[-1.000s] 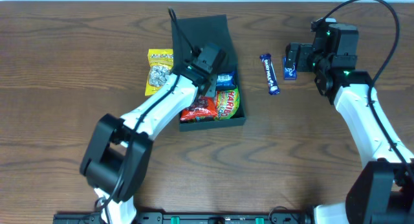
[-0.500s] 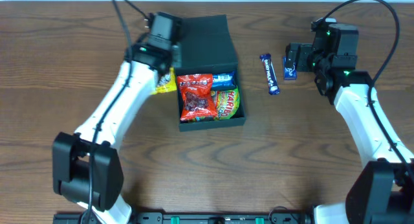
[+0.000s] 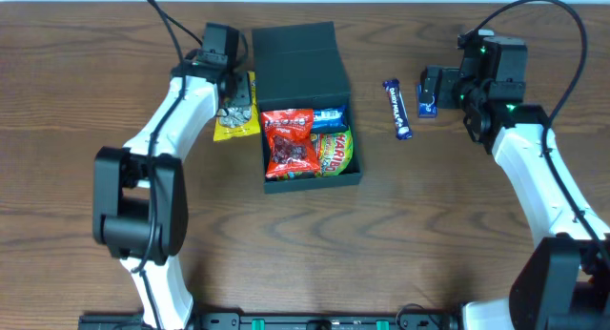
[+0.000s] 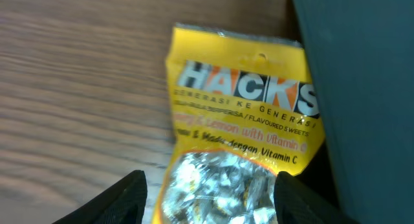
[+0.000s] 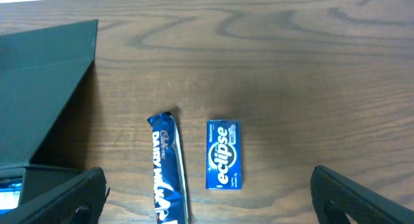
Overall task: Pack container
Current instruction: 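Release the red bag and move the left gripper to the yellow Hacks bag, then grasp the yellow Hacks bag and lift it over the box, then lower the yellow bag into the box beside the red bag, then release the yellow bag and raise the left gripper out of the box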
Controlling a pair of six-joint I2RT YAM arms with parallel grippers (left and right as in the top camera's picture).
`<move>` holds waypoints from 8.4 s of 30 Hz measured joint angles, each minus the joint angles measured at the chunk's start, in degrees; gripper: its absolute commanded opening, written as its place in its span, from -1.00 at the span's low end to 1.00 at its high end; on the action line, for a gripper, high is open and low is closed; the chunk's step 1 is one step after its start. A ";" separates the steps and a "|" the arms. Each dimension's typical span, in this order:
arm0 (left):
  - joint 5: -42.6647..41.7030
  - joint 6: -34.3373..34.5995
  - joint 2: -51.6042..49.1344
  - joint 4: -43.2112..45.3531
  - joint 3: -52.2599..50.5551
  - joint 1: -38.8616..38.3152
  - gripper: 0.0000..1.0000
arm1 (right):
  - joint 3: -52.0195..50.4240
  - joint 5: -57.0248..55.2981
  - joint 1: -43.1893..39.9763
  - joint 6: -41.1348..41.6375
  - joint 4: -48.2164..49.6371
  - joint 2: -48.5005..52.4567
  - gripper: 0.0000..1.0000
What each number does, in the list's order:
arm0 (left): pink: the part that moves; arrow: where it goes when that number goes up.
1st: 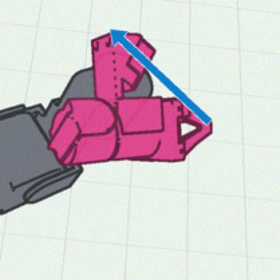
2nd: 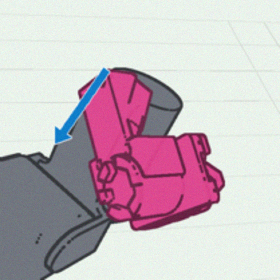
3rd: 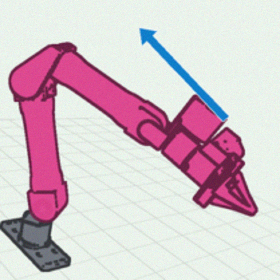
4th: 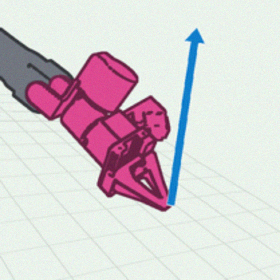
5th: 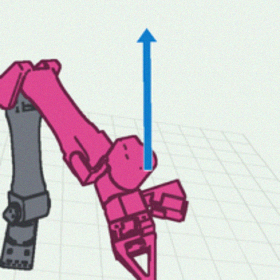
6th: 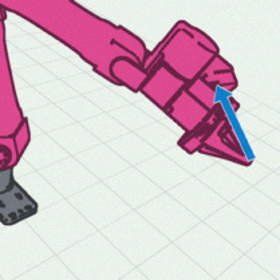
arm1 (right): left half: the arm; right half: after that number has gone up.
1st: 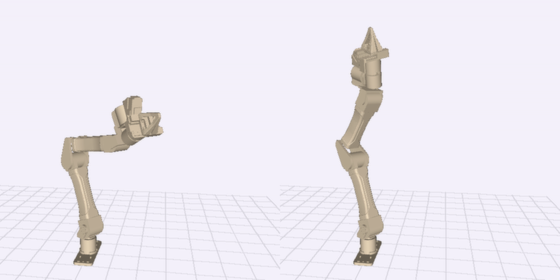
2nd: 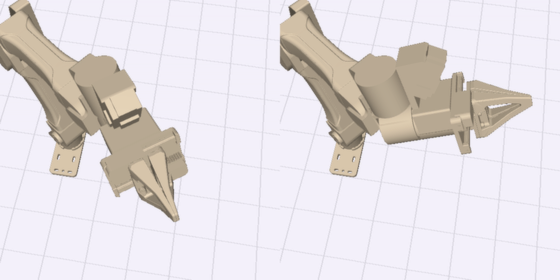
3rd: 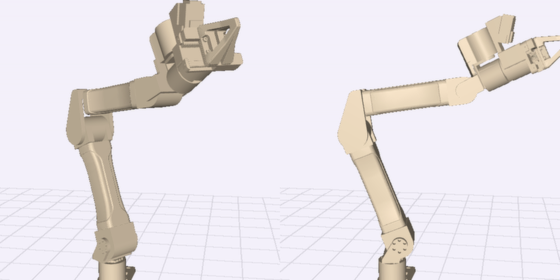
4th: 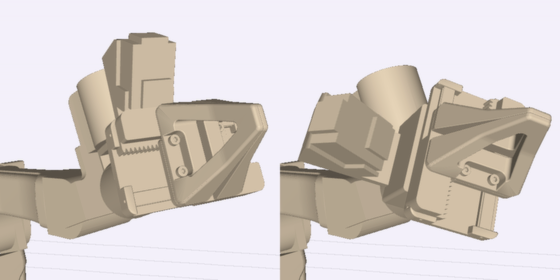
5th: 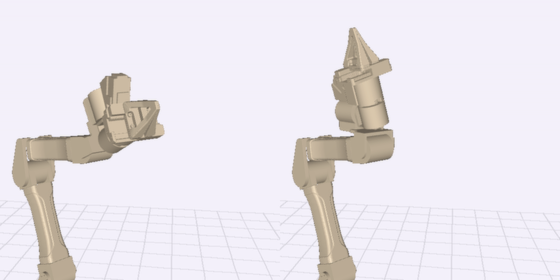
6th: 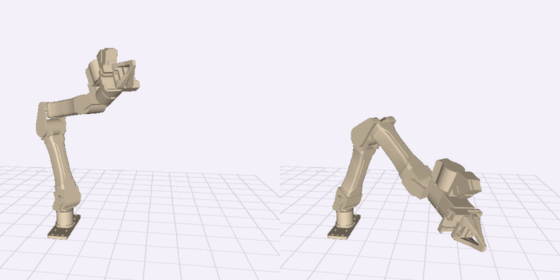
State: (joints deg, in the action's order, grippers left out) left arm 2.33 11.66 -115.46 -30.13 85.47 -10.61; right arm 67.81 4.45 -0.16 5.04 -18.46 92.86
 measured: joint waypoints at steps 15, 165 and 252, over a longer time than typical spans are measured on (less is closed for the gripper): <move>-1.53 -1.20 -4.55 2.32 0.17 0.07 -0.88 | 0.00 0.00 0.00 0.00 -2.14 0.00 0.98; -7.96 10.32 6.91 -5.18 2.40 -24.11 -0.88 | 0.00 0.00 0.00 0.00 -2.32 0.00 0.98; -12.44 -10.21 7.43 -14.49 9.16 -9.16 -0.88 | 0.00 0.02 2.69 -2.56 -4.11 5.92 0.83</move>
State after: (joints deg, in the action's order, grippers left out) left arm -10.11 1.45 -108.03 -44.62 94.63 -19.77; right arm 67.81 4.47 2.52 2.48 -22.57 98.78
